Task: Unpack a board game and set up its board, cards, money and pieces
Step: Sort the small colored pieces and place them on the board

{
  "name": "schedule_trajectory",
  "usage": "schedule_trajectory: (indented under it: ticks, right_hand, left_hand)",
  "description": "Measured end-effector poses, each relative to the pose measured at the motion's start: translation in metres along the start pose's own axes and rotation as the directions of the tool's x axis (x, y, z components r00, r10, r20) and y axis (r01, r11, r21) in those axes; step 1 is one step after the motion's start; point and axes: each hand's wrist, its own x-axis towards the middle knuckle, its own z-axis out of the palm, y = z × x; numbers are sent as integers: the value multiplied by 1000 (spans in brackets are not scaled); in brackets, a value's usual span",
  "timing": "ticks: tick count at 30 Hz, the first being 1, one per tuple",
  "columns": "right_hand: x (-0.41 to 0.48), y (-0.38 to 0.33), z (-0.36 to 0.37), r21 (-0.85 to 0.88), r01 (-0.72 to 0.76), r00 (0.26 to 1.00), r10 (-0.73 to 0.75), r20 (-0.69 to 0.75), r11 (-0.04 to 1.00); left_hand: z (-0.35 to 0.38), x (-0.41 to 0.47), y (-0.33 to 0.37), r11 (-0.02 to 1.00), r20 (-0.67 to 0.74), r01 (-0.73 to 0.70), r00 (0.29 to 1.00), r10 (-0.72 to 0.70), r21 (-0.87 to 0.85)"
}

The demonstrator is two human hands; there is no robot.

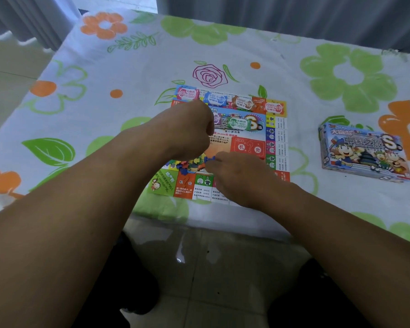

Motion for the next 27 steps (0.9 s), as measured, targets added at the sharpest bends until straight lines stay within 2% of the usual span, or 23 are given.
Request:
schedule_trajectory:
  ticks: [4, 7, 9, 18, 23, 27]
  right_hand:
    - [1, 1, -2, 36, 0, 998, 2, -60, 999]
    - [-3, 4, -16, 242, -94, 978, 134, -158, 966]
    - [-10, 11, -25, 334, -161, 964, 221, -150, 929]
    - [-70, 50, -43, 441, -305, 925, 372, -73, 844]
    - [-97, 61, -43, 455, -395, 879, 472, -65, 798]
    - [-109, 63, -42, 416, -409, 885, 464, -35, 812]
  left_hand:
    - [0, 1, 1, 1000, 6, -4, 1000, 4, 9]
    - [0, 0, 4, 1000, 2, -9, 1000, 9, 5]
    - [2, 0, 8, 1000, 8, -19, 1000, 19, 6]
    - [13, 1, 32, 998, 43, -67, 997, 67, 9]
    - [24, 2, 47, 996, 71, -87, 994, 85, 25]
    - [29, 3, 55, 993, 80, -112, 991, 110, 29]
